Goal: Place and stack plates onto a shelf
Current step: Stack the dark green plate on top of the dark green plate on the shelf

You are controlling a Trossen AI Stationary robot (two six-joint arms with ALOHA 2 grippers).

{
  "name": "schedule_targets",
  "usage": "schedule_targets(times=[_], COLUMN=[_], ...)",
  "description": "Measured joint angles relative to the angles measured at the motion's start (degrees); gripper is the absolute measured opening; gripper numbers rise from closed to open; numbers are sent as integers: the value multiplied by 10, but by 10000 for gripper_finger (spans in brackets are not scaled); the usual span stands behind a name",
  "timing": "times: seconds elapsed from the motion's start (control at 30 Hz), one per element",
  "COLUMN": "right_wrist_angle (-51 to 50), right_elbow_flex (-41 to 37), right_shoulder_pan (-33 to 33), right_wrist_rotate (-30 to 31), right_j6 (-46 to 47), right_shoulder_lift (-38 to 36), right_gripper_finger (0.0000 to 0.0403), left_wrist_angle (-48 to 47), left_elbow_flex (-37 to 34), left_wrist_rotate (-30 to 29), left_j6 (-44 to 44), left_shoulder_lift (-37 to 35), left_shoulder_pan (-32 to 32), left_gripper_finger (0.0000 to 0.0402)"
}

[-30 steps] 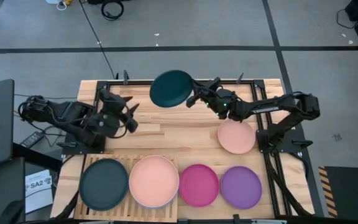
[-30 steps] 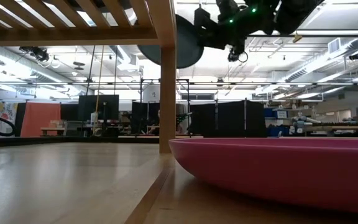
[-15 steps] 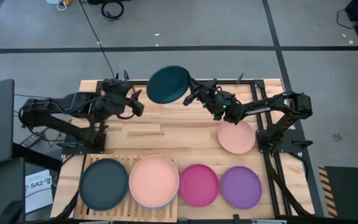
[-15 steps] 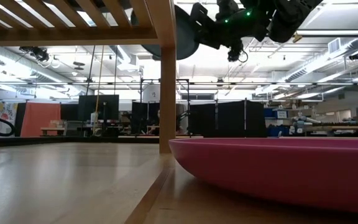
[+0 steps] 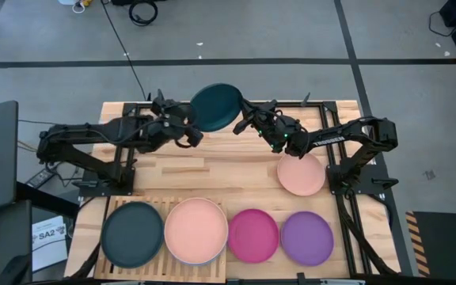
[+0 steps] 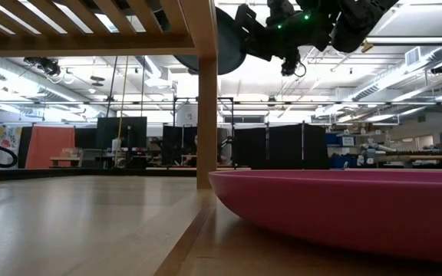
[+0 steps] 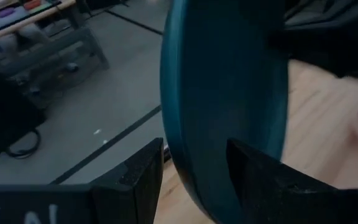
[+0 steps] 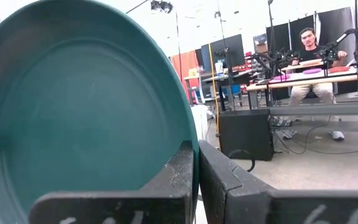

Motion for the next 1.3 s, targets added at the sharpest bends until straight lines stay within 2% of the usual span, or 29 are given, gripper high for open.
schedule_targets(times=[0.2,0.37,0.97,1.3], right_wrist_angle=[-6,-7,-10,-8], right_elbow_flex=[0,0,0,0], right_shoulder_pan=[0,0,0,0], right_wrist_rotate=[0,0,-5,-21], right_j6=[-1,-1,-1,-1], right_shoulder_lift=[0,0,0,0], right_gripper_finger=[19,19,29,32], left_wrist_angle=[-8,-7,0,0], left_elbow_flex=[0,0,1,1], left_wrist_rotate=[-43,-42,-39,-40], left_j6=[1,1,11,15], left_shoulder_lift=[17,21,19,19], left_shoulder_pan=[19,31,36,36], left_gripper_finger=[182,175,27,24])
